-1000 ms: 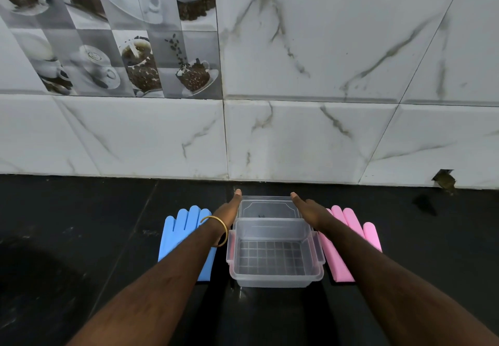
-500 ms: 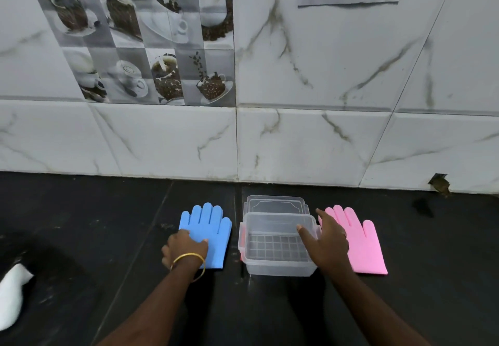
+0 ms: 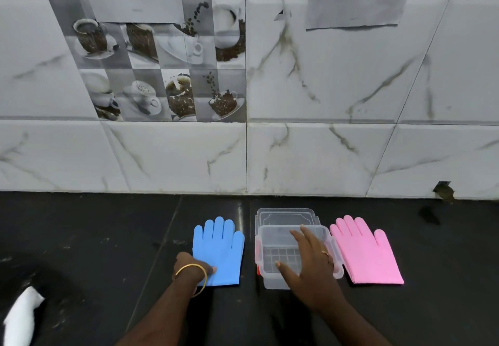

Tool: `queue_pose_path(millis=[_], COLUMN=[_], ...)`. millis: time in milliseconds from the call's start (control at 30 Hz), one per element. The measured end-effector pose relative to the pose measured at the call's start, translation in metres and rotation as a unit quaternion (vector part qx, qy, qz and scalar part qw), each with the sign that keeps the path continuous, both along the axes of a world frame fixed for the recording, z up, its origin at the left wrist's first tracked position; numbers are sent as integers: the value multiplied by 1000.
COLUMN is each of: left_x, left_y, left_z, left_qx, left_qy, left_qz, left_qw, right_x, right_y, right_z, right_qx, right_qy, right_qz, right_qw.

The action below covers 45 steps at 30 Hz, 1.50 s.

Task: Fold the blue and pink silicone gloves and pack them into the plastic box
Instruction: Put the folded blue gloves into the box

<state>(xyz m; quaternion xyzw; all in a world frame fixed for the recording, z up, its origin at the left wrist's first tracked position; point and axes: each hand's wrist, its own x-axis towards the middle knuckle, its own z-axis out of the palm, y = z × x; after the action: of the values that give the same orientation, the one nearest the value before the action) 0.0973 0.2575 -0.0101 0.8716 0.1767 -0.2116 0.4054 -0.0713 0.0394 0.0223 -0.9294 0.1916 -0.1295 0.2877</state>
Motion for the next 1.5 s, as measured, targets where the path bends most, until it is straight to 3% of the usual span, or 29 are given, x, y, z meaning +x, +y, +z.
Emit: queue_pose_path(millis=[100,300,467,600,700,800,867,933,1133,1367,1500], left_x=[9,17,12,4,-11,-35,-54,-71,-113,-135,-143], left_y=[-1,-9,-28,-43,-58,-81,-97,-113,-144,-145,-146], left_z=[3,13,40,73,99,117,121,120,104,87,70], left_qx=[-23,-191,-195,-279,-376,-457,-486,-509,-566,-613,-669], left_qy=[40,28,-58,-109,-125,-103,-77,-39,23,10,135], left_qz=[5,66,93,155,188,200,198,193,173,121,163], left_qw=[999,979,975,941,899,861,848,838,805,780,712], right_x=[-8,-19,-24,-24,-23,-17,-14,-12,-4,2,12], right_y=[5,4,-1,2,7,4,1,-3,-9,-23,-31], right_z=[-2,5,17,20,32,44,51,59,76,85,94], right_qx=[24,64,97,184,369,556,635,675,703,682,702], right_qy=[7,7,1,-58,-38,0,-5,-27,-153,-194,-182], right_qz=[-2,36,83,88,39,16,20,16,-50,-110,-94], right_qw=[1000,997,992,977,928,831,773,737,693,697,682])
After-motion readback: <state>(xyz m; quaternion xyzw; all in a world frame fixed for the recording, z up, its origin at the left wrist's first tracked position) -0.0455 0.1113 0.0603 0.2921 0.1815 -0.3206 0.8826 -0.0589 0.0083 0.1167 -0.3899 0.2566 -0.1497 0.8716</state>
